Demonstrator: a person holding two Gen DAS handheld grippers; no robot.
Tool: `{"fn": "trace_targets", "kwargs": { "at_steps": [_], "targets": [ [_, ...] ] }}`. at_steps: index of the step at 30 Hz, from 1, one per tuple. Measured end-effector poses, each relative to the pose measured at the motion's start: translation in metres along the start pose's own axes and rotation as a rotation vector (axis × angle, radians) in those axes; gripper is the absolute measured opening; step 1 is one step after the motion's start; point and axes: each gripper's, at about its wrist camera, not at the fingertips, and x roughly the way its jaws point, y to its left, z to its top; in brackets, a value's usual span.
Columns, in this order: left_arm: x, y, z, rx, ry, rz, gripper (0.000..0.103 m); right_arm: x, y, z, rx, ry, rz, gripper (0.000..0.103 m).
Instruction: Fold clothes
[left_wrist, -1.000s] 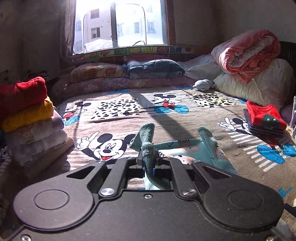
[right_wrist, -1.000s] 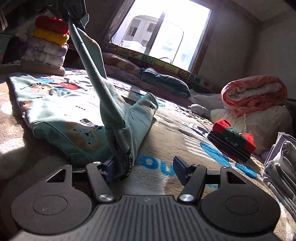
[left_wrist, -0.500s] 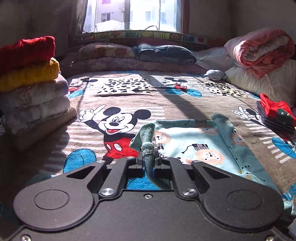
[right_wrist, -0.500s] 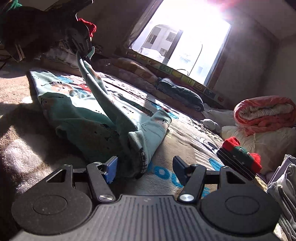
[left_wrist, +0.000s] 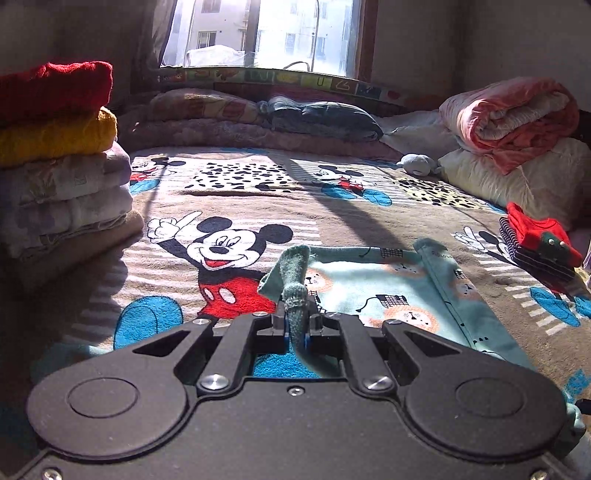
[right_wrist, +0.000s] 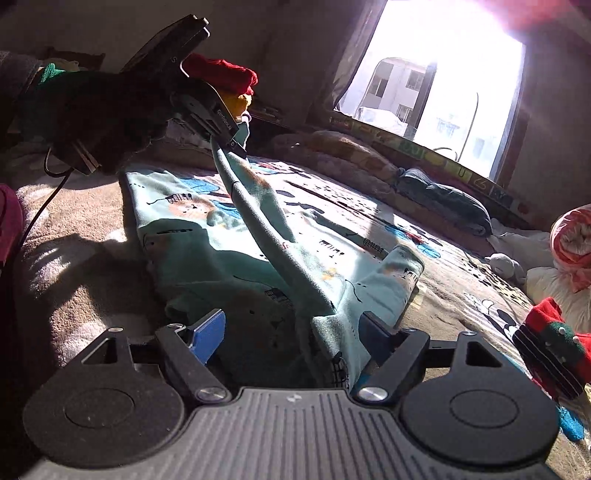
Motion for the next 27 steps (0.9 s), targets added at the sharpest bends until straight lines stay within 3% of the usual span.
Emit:
{"fn": "trace_targets", "kwargs": {
  "at_steps": [4,8,12,16,18,22,27],
  "targets": [
    [0.01,0.011,-0.016,-0.044,0.035,0.024,0.004,0.01,0.014,-0.008,-0.091,0.074,0.086,0.081],
    [0.013,0.02,-0.03,-0.085,0.047,0.025,0.004,0.008,0.016,-0.013,-0.115,0.058,0.072,0.081],
    [0.015,0.024,-0.039,-0.114,0.056,0.023,0.004,0.006,0.014,-0.013,-0.087,0.057,0.087,0.081],
    [0.012,0.028,-0.04,-0.149,0.049,0.009,0.004,-0.007,0.018,-0.014,-0.091,-0.012,0.027,0.08],
    [0.012,0.029,-0.04,-0.155,0.049,0.004,0.004,0.001,0.015,-0.016,-0.046,0.029,0.07,0.086],
    [0.013,0.03,-0.039,-0.192,0.063,0.001,0.004,0.005,0.006,-0.015,-0.003,0.055,0.114,0.087],
    [0.009,0.042,-0.034,-0.346,0.048,-0.05,0.004,-0.007,0.006,-0.011,-0.007,-0.018,0.028,0.081]
  ]
}}
